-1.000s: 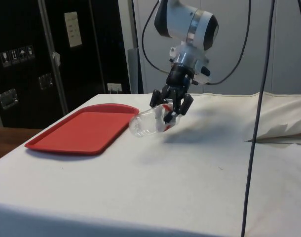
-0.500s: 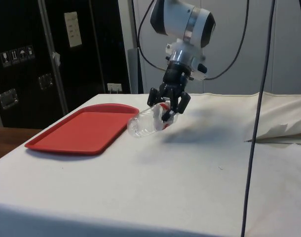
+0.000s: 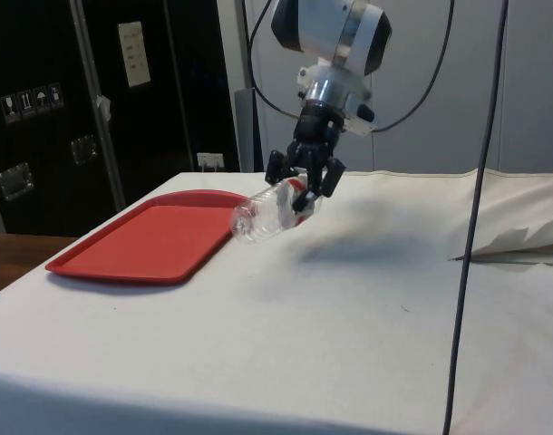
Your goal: Place the bottle upright on the tray.
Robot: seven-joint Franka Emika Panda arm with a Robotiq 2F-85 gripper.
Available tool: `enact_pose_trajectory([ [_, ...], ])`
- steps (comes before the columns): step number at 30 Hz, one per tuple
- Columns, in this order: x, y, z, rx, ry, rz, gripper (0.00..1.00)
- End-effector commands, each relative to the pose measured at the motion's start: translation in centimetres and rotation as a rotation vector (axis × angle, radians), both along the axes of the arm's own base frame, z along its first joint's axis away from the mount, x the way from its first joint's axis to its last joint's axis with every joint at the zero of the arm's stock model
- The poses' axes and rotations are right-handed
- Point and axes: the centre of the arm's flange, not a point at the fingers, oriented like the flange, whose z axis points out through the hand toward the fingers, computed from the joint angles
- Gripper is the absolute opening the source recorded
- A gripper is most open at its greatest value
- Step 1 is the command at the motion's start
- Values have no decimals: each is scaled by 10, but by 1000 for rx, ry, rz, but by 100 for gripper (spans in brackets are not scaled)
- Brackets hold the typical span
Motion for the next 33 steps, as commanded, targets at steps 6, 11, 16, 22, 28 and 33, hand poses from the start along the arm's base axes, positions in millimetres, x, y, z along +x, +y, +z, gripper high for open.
enact_pose_trajectory([
  [6, 8, -3, 11, -24, 6, 0, 15],
  [11, 15, -4, 17, -31, 4, 2, 15],
  [16, 19, -6, 20, -30, -2, 4, 15],
  [22, 30, -7, 31, -50, 1, 5, 15],
  [28, 38, -8, 38, -61, 2, 7, 15],
  [33, 47, -9, 46, -73, 2, 8, 15],
])
